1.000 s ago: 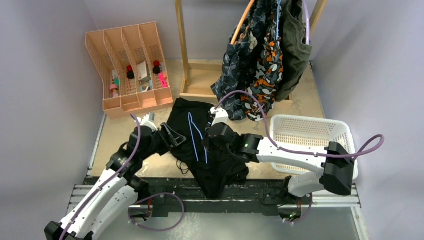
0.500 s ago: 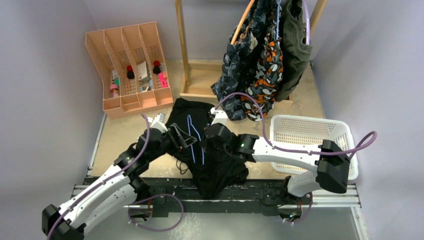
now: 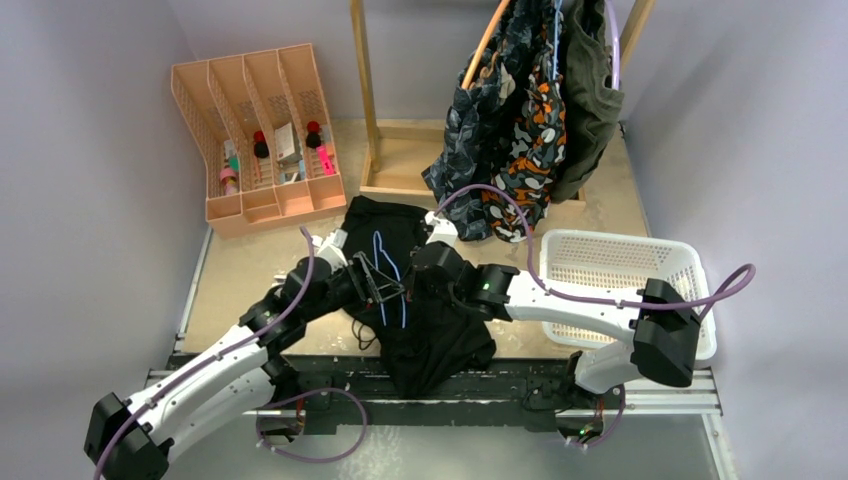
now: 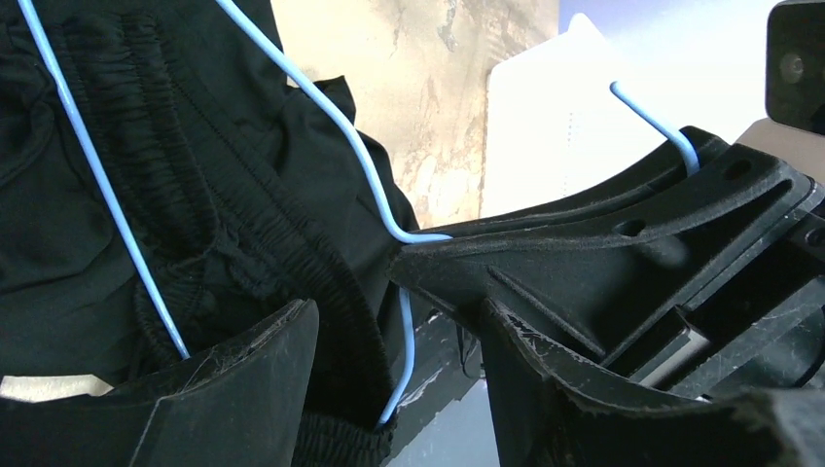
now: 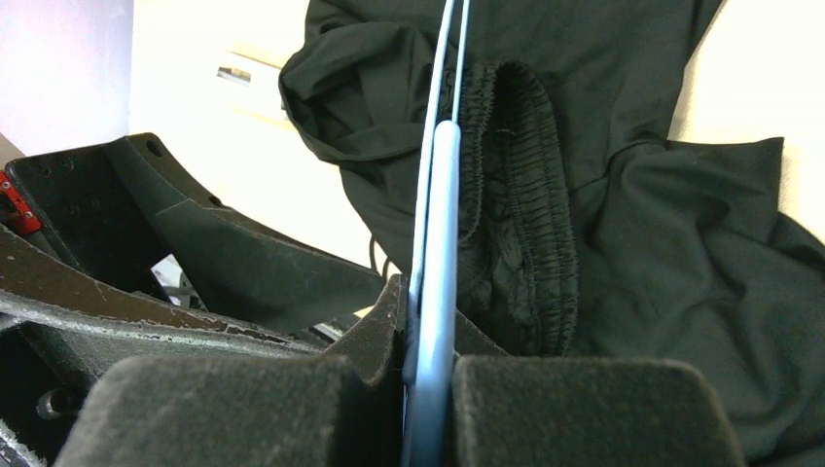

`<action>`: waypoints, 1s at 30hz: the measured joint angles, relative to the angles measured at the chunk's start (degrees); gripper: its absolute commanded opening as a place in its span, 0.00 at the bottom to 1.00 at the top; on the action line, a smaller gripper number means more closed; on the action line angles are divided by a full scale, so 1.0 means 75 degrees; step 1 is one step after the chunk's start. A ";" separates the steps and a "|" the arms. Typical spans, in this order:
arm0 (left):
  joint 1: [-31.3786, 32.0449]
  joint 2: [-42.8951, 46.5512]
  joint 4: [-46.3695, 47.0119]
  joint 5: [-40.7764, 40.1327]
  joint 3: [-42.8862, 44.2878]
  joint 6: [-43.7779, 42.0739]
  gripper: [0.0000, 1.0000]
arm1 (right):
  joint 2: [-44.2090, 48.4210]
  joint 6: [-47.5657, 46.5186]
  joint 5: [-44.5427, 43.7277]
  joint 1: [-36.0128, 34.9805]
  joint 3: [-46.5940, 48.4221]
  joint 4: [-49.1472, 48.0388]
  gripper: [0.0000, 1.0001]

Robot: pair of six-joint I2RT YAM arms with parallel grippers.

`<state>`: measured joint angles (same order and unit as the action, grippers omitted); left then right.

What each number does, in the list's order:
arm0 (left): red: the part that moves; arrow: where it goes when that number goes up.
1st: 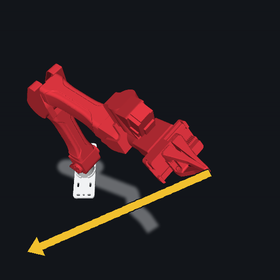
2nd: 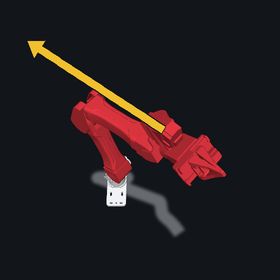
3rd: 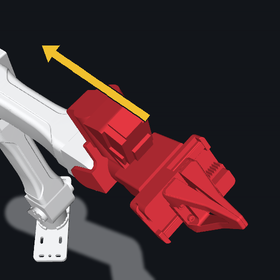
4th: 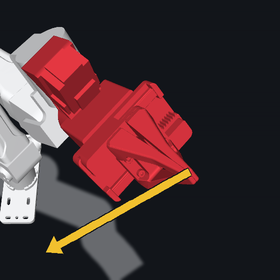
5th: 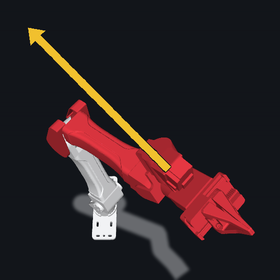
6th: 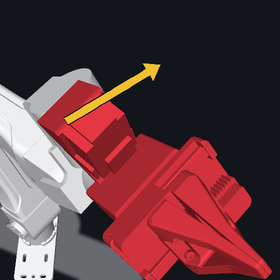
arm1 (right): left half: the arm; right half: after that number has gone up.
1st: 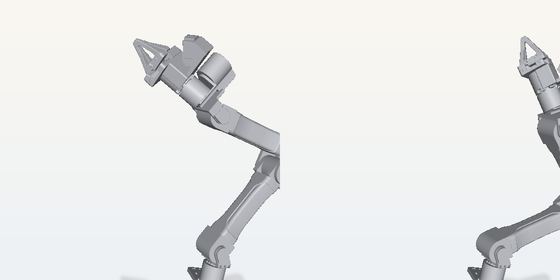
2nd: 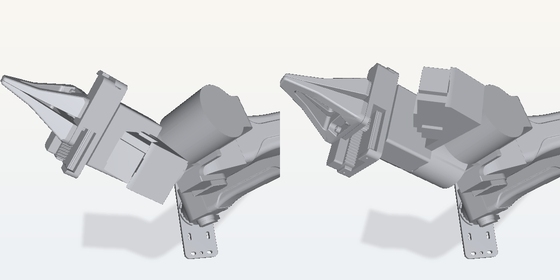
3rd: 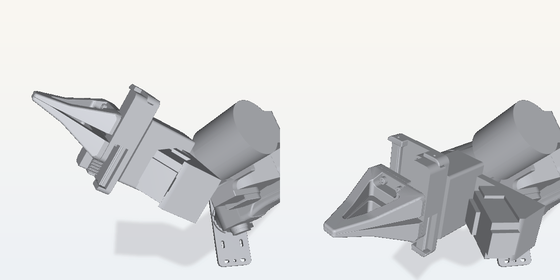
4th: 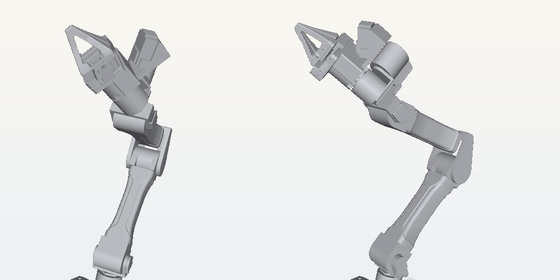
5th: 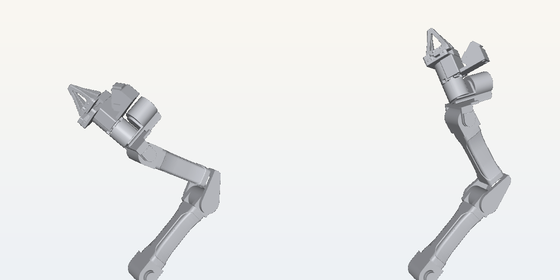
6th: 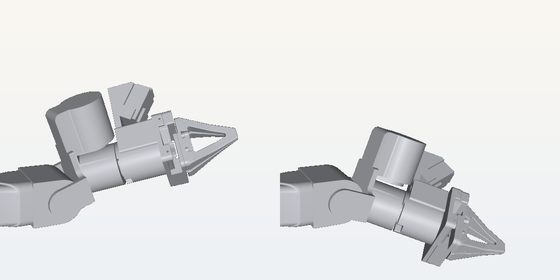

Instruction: Remove the shorts from the hanger

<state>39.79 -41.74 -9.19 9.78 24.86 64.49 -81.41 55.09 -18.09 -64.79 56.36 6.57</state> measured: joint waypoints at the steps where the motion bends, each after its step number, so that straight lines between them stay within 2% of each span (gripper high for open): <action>1: -0.0003 0.0085 0.0047 0.0006 -0.0076 0.0006 0.61 | 0.0000 0.0026 0.0041 0.0003 0.0000 0.0006 0.00; 9: 0.0006 0.0874 -0.0565 -0.0166 -0.0224 -0.0058 0.63 | 0.0000 0.0227 0.0204 0.0134 0.0000 -0.0012 0.00; 15: 0.0012 0.0906 -0.0868 -0.0119 -0.0224 -0.0163 0.63 | 0.0000 0.0280 0.0353 0.0248 0.0000 -0.0003 0.00; 19: 0.0015 0.0580 -0.0428 0.0385 -0.0265 -0.0143 0.63 | 0.0000 0.0274 0.0408 0.0262 0.0000 -0.0009 0.00; 23: 0.0178 -0.0085 0.0280 0.0988 -0.0294 -0.0152 0.56 | 0.0000 0.0239 0.0530 0.0291 0.0087 0.0000 0.00; 30: 0.0286 -0.0423 0.0149 0.0947 -0.0245 -0.0361 0.38 | -0.0003 0.0178 0.0580 0.0297 0.0268 -0.0079 0.00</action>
<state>41.93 -44.91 -8.08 16.88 23.03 61.78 -81.43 56.42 -13.74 -62.57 58.37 5.98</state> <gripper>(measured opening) 0.456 0.037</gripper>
